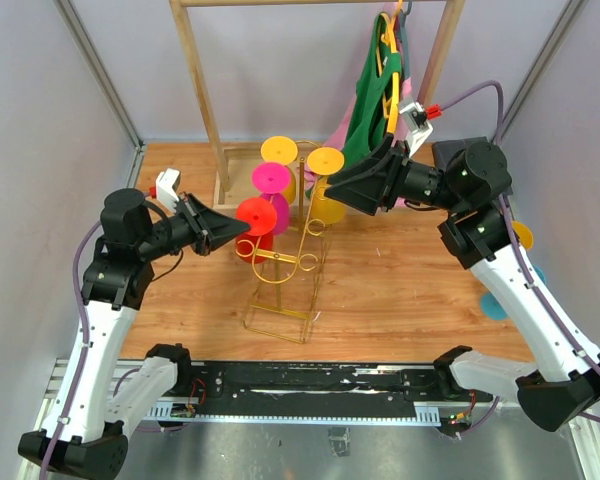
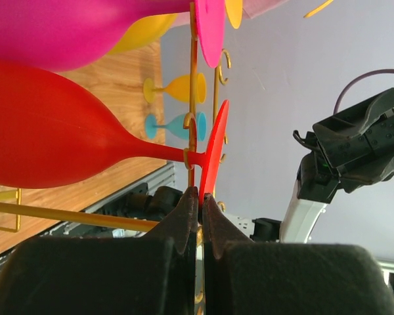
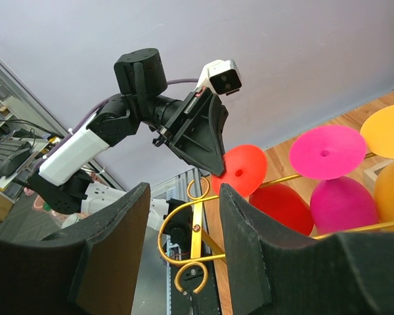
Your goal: Place the wine glass upside down on the wine glass rack
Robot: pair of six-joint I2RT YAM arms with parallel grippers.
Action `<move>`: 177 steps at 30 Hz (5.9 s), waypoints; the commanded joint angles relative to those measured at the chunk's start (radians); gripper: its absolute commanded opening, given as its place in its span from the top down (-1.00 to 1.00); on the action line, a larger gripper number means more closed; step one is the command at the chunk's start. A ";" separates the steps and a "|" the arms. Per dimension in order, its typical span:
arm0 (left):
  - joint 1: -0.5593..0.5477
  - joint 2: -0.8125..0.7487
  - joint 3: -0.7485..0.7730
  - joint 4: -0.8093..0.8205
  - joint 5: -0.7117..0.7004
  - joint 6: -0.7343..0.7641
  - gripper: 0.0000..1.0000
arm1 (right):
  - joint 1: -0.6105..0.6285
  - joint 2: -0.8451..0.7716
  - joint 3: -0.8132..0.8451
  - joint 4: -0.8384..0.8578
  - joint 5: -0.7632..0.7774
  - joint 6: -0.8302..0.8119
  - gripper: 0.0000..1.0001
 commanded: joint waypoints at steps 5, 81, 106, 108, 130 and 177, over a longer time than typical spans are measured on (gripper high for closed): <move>-0.011 -0.015 -0.021 0.009 0.037 -0.002 0.65 | -0.028 -0.044 -0.028 0.043 0.009 -0.007 0.04; -0.164 0.090 0.320 -0.246 -0.529 0.498 -0.08 | -0.859 0.406 0.228 -1.143 1.105 -0.437 -0.05; -0.168 0.116 0.316 -0.246 -0.518 0.486 -0.08 | -0.853 0.531 0.199 -1.134 0.973 -0.437 0.15; -0.168 0.116 0.313 -0.246 -0.520 0.487 -0.08 | -0.852 0.541 0.201 -1.134 0.972 -0.437 0.17; -0.168 0.095 0.306 -0.246 -0.527 0.473 -0.08 | -0.845 0.552 0.227 -1.150 0.968 -0.429 0.99; -0.168 0.152 0.186 0.524 -0.114 -0.052 -0.12 | -0.554 0.229 0.323 1.067 0.127 1.085 0.98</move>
